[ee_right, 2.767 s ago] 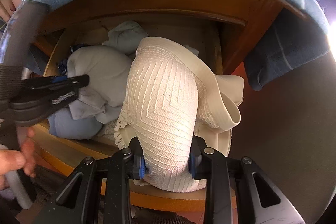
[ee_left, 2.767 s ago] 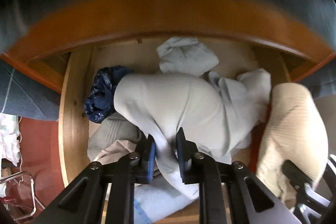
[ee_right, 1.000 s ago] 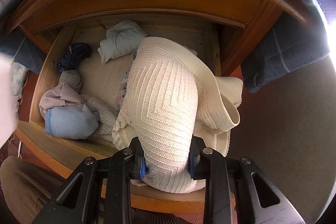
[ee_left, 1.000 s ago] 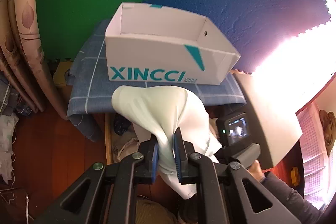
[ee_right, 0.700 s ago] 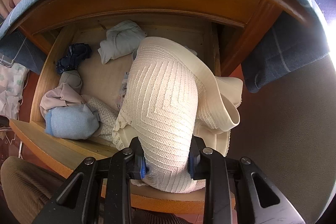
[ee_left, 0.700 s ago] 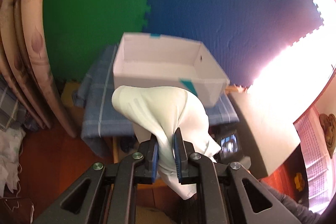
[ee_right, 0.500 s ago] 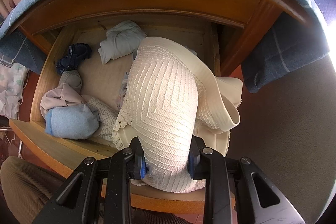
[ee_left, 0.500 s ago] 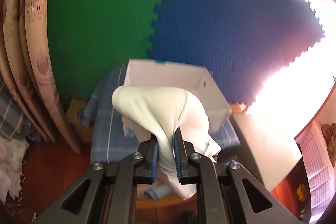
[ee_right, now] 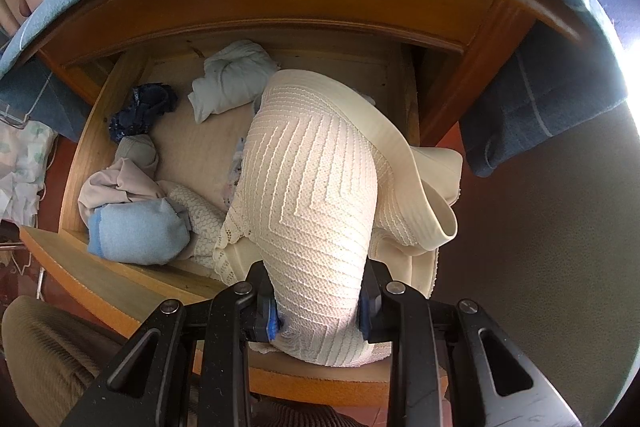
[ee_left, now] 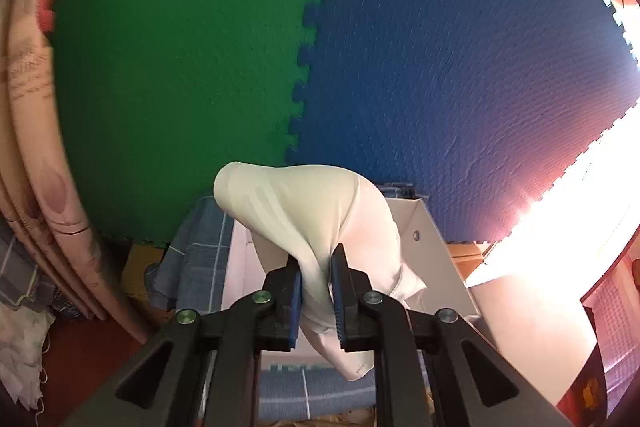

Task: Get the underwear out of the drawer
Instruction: 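Lift the white underwear with the left gripper and carry it over the white box, then lower the white underwear into the box and open the left gripper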

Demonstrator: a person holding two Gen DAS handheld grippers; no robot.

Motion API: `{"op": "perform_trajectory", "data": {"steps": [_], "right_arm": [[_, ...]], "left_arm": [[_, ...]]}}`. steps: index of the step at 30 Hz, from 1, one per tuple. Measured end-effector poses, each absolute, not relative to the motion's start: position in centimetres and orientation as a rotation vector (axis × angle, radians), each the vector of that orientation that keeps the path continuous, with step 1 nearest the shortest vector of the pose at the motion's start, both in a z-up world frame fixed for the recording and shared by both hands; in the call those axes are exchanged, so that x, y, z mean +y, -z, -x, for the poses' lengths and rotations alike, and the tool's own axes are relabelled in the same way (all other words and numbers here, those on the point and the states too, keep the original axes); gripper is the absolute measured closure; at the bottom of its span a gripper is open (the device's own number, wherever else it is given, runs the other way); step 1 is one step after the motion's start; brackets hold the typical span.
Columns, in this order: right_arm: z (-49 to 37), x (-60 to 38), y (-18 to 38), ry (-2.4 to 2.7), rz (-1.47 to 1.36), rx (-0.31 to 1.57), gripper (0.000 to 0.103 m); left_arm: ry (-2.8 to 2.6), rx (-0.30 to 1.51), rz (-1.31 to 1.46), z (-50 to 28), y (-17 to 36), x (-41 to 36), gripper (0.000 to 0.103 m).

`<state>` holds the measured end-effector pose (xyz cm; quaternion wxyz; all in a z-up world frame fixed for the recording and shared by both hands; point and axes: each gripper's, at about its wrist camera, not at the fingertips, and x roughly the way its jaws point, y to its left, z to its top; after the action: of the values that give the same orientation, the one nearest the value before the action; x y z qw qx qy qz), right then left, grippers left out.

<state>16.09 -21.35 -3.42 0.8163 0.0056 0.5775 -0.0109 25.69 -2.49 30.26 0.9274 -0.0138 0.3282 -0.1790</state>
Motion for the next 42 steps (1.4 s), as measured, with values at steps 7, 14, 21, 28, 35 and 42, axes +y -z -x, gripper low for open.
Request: {"op": "perform_trajectory", "data": {"steps": [7, 14, 21, 28, 35, 42], "right_arm": [[-16.2, -21.4, 3.5, 0.013, -0.015, 1.238, 0.077], [-16.2, -21.4, 3.5, 0.004, -0.018, 1.240, 0.077], [-16.2, -21.5, 3.5, 0.002, -0.023, 1.240, 0.077], [-16.3, -21.2, 3.6, 0.008, -0.012, 1.243, 0.077], [-16.3, -21.2, 3.6, 0.008, -0.012, 1.243, 0.077], [-16.2, -21.2, 3.6, 0.007, -0.013, 1.245, 0.077]], "left_arm": [[0.334, 0.799, 0.012, -30.9, -23.2, -4.0, 0.090], [0.309, 0.895, -0.008, -32.2, -17.6, -4.0, 0.090], [0.254, 0.913, -0.057, -30.6, -16.6, -3.6, 0.090], [0.226, 0.931, -0.085, -28.8, -16.7, -4.3, 0.090], [0.216, 0.923, -0.091, -28.5, -16.8, -4.0, 0.090], [0.215, 0.883, -0.068, -28.6, -17.2, -4.4, 0.075]]}}
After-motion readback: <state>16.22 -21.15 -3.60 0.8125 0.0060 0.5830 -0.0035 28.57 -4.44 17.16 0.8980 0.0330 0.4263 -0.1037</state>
